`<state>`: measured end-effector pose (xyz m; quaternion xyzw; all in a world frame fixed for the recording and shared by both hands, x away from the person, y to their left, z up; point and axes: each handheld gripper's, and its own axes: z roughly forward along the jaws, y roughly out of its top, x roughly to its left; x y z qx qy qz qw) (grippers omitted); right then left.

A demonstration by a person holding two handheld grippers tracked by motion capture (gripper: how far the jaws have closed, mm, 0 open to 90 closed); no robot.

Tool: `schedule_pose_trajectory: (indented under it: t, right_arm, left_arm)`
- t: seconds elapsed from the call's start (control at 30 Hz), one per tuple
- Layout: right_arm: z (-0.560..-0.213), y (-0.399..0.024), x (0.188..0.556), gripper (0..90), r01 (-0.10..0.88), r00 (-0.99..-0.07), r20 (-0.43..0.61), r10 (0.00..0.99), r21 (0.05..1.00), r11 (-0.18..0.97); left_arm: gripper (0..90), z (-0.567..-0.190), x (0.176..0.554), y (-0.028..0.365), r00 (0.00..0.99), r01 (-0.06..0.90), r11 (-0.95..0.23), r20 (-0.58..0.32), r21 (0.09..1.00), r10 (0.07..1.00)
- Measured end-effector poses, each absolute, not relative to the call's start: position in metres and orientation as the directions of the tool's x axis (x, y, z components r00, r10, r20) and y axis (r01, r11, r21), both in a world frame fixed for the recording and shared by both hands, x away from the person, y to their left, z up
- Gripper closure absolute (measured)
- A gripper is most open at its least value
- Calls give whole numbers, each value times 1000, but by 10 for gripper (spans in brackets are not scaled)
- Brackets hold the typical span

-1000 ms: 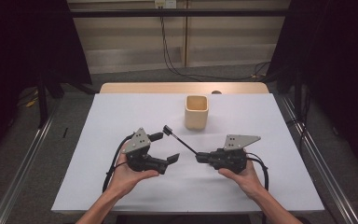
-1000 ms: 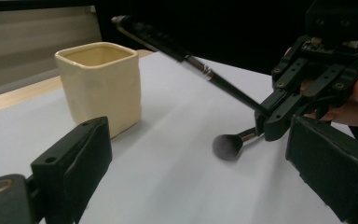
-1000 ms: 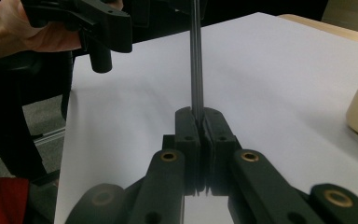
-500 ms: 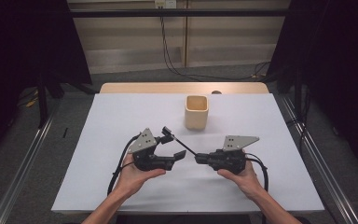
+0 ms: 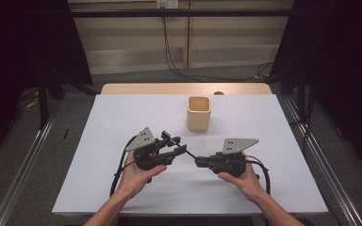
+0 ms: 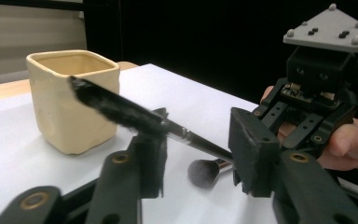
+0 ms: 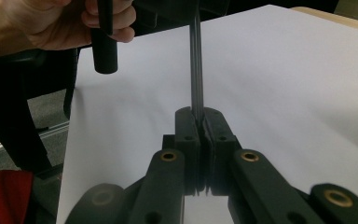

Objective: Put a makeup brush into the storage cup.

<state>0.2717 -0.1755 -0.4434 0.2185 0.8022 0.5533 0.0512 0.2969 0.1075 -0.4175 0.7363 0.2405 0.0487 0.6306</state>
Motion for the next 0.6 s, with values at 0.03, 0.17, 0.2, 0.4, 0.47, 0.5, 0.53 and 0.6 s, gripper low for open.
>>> schedule_pose_trajectory:
  t: [0.03,0.17,0.2,0.4,0.47,0.5,0.53,0.6]
  right_arm:
    - [-444,-175,272,862,295,-900,161,406,910,292]
    - [-445,-173,271,862,296,-901,162,402,907,299]
    - [-446,-173,272,862,295,-902,160,402,907,301]
    - [-448,-170,272,861,295,-904,159,397,904,308]
    - [-449,-169,271,860,295,-904,161,396,905,306]
    - [-449,-168,271,859,294,-904,160,397,906,305]
    - [-449,-168,271,856,297,-902,160,401,904,306]
    - [-448,-167,272,854,293,-900,152,409,905,308]
  left_arm:
    - [640,-418,298,108,878,303,-85,-243,949,412]
    - [690,-418,299,109,879,326,-83,-270,942,393]
    - [699,-417,299,109,878,331,-79,-276,940,392]
    - [749,-415,298,109,877,346,-62,-299,936,377]
    - [759,-414,298,109,878,342,-64,-295,938,376]
    - [762,-414,297,109,879,341,-64,-294,938,375]
    - [768,-414,297,108,879,340,-64,-293,938,376]
    - [776,-413,297,108,879,342,-55,-298,938,372]
